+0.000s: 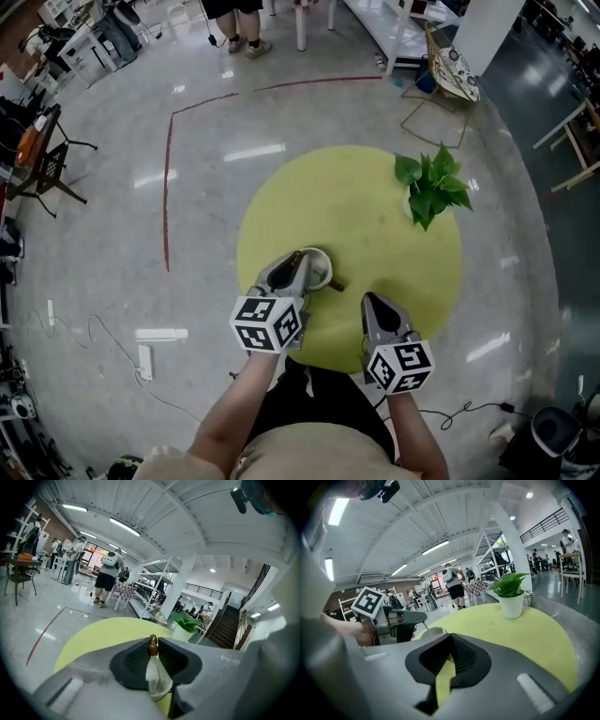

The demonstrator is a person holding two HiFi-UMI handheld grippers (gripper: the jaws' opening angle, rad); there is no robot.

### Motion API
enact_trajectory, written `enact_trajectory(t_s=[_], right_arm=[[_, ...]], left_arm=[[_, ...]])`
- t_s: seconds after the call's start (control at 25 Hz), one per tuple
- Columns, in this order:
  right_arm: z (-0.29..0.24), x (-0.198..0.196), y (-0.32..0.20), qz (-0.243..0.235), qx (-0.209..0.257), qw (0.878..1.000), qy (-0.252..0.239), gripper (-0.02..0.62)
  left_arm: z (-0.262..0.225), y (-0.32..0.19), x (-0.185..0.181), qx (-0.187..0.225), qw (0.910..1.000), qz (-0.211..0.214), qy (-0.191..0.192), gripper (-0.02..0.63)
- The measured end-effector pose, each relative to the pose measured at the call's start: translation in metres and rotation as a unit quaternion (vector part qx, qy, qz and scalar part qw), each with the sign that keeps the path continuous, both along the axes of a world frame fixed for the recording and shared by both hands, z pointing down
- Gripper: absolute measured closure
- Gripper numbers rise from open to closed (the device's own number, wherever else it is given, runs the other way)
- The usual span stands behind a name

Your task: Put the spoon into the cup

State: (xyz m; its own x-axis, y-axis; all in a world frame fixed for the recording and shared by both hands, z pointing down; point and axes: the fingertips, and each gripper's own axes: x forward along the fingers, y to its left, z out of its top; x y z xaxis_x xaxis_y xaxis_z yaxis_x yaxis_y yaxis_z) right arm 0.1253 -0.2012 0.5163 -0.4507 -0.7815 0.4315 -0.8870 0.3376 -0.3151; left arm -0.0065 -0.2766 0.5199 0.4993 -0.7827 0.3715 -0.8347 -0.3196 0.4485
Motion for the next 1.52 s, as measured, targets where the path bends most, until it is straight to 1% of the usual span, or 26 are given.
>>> enact_trajectory(t_s=[0.4, 0.72, 0.96, 1.12, 1.52], right_arm=[[0.006, 0.002, -0.007, 0.001, -0.006, 1.000, 0.000, 0.594], [0.007, 0.000, -0.010, -0.001, -0.007, 1.000, 0.000, 0.594], [0.008, -0.003, -0.011, -0.003, -0.011, 1.000, 0.000, 0.594], [0.010, -0.005, -0.009, -0.005, -0.014, 1.000, 0.000, 0.594], [0.011, -0.004, -0.007, -0.003, -0.016, 1.000, -0.002, 0.594]], left_arm=[[0.015, -0.007, 0.000, -0.007, 1.0000, 0.002, -0.001, 0.551], [0.020, -0.011, -0.006, -0.004, 0.9997, 0.008, -0.021, 0.545], [0.027, -0.013, -0.012, -0.013, 0.9991, 0.007, -0.040, 0.541], [0.031, -0.013, -0.015, -0.017, 0.9989, 0.009, -0.042, 0.538], [0.039, -0.018, -0.023, -0.028, 0.9983, 0.002, -0.051, 0.475]])
